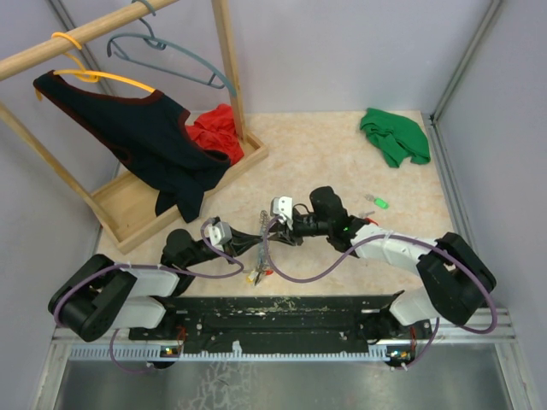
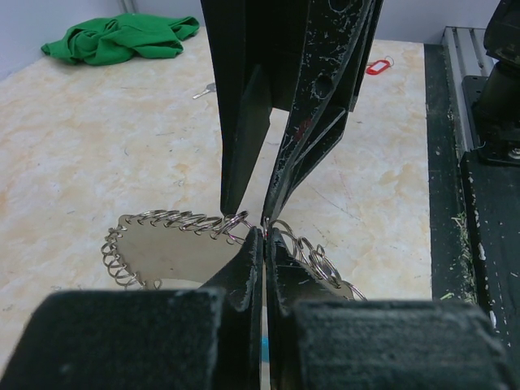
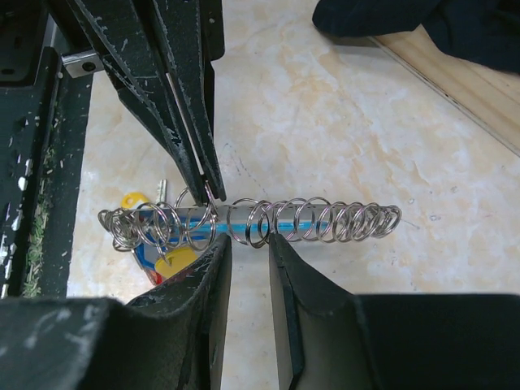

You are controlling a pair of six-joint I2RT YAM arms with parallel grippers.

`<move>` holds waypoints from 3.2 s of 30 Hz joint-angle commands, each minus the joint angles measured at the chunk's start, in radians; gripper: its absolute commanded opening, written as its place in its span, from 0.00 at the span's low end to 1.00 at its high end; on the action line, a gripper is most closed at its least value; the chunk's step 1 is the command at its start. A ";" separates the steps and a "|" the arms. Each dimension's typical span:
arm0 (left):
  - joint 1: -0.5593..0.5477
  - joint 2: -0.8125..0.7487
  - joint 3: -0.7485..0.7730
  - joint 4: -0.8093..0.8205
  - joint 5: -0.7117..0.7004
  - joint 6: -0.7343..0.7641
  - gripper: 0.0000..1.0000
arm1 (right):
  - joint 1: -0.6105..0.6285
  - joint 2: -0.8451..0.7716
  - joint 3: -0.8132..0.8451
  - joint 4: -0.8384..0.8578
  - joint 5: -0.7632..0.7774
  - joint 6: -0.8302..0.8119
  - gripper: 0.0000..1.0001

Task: Put the keys on the keyring

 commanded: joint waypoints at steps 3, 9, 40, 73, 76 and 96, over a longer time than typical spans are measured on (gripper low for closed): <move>0.002 0.006 0.005 0.065 0.024 0.006 0.00 | -0.006 0.017 0.053 0.054 -0.046 0.017 0.24; 0.002 0.002 0.005 0.056 0.029 0.011 0.00 | -0.008 -0.004 0.053 0.055 -0.026 0.034 0.08; 0.002 0.004 0.025 0.016 0.097 0.021 0.00 | -0.018 0.062 0.137 -0.048 -0.066 0.089 0.15; 0.132 0.227 -0.038 0.456 0.063 -0.278 0.40 | -0.034 0.013 0.020 0.258 -0.124 0.142 0.00; 0.135 0.260 -0.019 0.482 0.095 -0.289 0.40 | -0.033 0.016 0.011 0.276 -0.143 0.147 0.00; 0.135 0.205 0.003 0.509 0.129 -0.273 0.45 | -0.033 0.059 -0.004 0.328 -0.199 0.191 0.00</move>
